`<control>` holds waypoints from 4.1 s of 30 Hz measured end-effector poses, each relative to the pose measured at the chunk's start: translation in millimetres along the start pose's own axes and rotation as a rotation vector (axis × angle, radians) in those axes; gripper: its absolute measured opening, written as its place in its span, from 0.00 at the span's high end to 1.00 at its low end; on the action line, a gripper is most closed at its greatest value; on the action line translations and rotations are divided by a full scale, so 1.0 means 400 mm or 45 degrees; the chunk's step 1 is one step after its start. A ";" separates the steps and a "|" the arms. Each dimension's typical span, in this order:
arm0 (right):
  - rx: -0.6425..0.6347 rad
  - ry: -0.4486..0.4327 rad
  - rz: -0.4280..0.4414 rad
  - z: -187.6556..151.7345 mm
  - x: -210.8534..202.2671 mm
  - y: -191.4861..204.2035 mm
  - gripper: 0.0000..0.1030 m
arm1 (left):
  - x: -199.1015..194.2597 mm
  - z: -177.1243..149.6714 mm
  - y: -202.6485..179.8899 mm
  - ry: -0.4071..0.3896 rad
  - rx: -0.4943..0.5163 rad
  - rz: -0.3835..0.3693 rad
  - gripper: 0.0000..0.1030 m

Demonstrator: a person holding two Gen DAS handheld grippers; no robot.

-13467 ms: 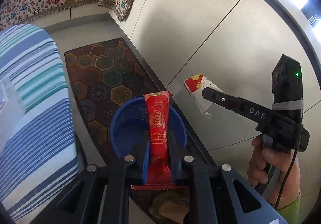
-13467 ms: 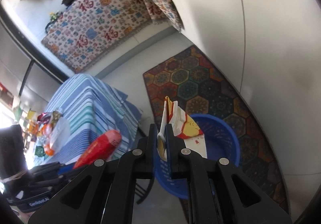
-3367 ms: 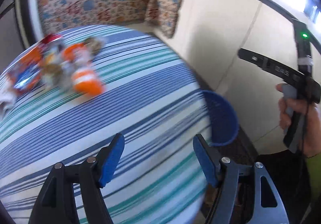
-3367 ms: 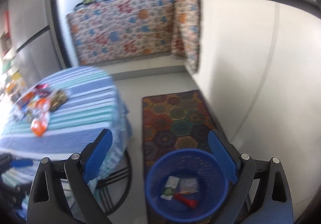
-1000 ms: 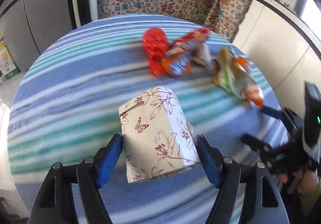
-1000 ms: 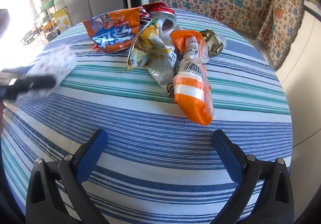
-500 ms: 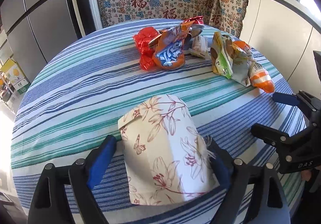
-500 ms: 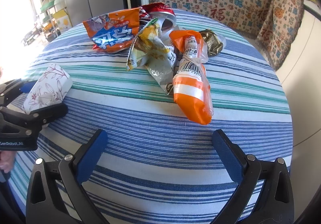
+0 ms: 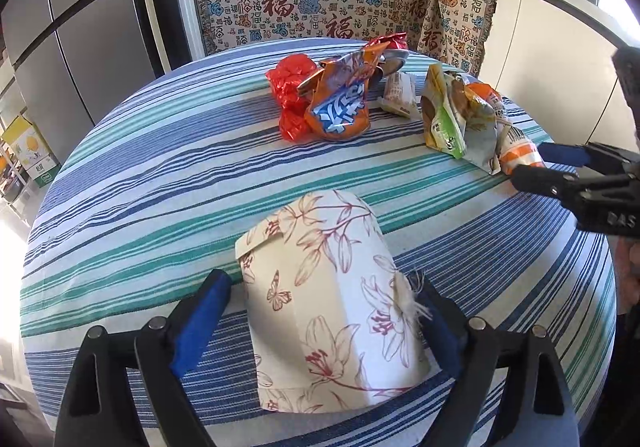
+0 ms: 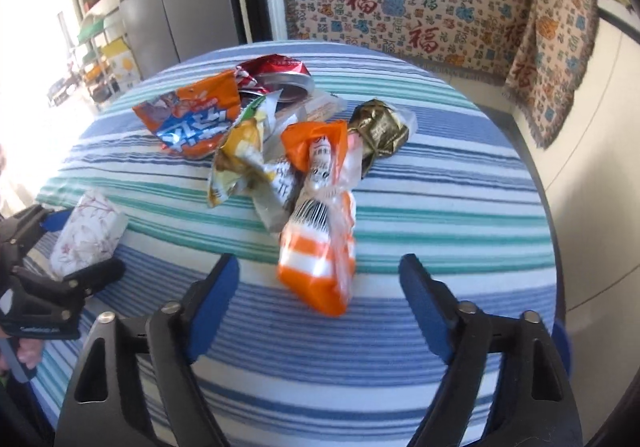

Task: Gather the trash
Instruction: 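Grasp the floral paper with the left tool while the right tool grasps the orange-white snack bag, then carry the floral paper and orange-white bag over the blue wastebasket, then open both tools to drop the paper and bag into the wastebasket, then return both tools to the table above the remaining trash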

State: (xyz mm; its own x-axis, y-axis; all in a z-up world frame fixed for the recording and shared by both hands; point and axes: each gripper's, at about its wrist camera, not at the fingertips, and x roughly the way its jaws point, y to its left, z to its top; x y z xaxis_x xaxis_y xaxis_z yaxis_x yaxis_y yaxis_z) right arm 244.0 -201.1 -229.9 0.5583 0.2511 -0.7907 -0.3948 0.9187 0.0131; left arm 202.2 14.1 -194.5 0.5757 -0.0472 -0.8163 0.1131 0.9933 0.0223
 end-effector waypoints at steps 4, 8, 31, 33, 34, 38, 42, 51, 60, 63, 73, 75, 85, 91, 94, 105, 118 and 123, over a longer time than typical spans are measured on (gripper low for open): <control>-0.056 0.009 -0.006 -0.017 -0.016 0.009 0.70 | 0.000 0.000 -0.002 0.000 0.000 0.001 0.11; -0.054 0.029 0.058 -0.074 -0.083 0.026 0.69 | 0.000 -0.001 -0.004 -0.001 0.000 0.005 0.11; 0.090 0.277 -0.010 -0.038 -0.067 -0.025 0.26 | -0.033 -0.001 -0.015 -0.012 -0.013 -0.081 0.12; 0.094 0.298 -0.011 -0.031 -0.055 -0.025 0.32 | -0.034 0.001 -0.010 -0.005 -0.025 -0.092 0.13; 0.088 0.310 -0.006 -0.029 -0.052 -0.023 0.42 | -0.036 0.001 -0.009 -0.006 -0.025 -0.102 0.14; 0.047 0.278 0.005 -0.031 -0.079 -0.006 0.56 | -0.046 -0.003 -0.003 -0.012 -0.010 -0.107 0.28; 0.058 0.222 0.042 -0.040 -0.119 -0.006 0.56 | -0.058 -0.004 0.002 -0.021 -0.031 -0.123 0.29; 0.108 0.162 0.082 -0.077 -0.167 -0.071 0.56 | -0.102 -0.018 -0.038 -0.060 -0.031 -0.201 0.29; 0.207 0.080 0.041 -0.118 -0.247 -0.218 0.56 | -0.158 0.036 -0.192 -0.103 0.055 -0.251 0.29; 0.265 0.058 -0.012 -0.141 -0.284 -0.303 0.56 | -0.176 0.074 -0.287 -0.117 0.098 -0.323 0.29; 0.477 0.049 -0.195 -0.256 -0.368 -0.605 0.56 | -0.146 0.178 -0.706 -0.102 0.324 -0.523 0.29; 0.514 0.052 -0.214 -0.277 -0.369 -0.651 0.56 | -0.117 0.199 -0.760 -0.080 0.340 -0.566 0.29; 0.703 0.011 -0.211 -0.373 -0.341 -0.810 0.56 | 0.042 0.227 -0.987 0.010 0.460 -0.628 0.29; 0.740 0.001 -0.184 -0.405 -0.339 -0.853 0.56 | 0.121 0.227 -1.061 0.053 0.497 -0.639 0.29; 0.768 -0.002 -0.176 -0.415 -0.338 -0.876 0.56 | 0.151 0.222 -1.089 0.073 0.516 -0.643 0.29; 0.803 -0.033 -0.144 -0.404 -0.331 -0.898 0.45 | 0.234 0.217 -1.162 0.118 0.568 -0.658 0.25; 0.726 -0.088 -0.265 -0.372 -0.351 -0.871 0.26 | 0.120 0.219 -1.049 0.023 0.439 -0.626 0.25; 0.583 -0.128 -0.341 -0.333 -0.351 -0.801 0.19 | 0.020 0.158 -0.898 -0.041 0.390 -0.532 0.24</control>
State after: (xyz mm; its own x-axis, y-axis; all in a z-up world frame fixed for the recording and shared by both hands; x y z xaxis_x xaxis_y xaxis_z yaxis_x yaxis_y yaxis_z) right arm 194.8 -571.2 -204.8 0.6718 -0.0030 -0.7407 0.1172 0.9878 0.1023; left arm 217.5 -349.5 -172.5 0.4548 -0.4409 -0.7738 0.5674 0.8131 -0.1298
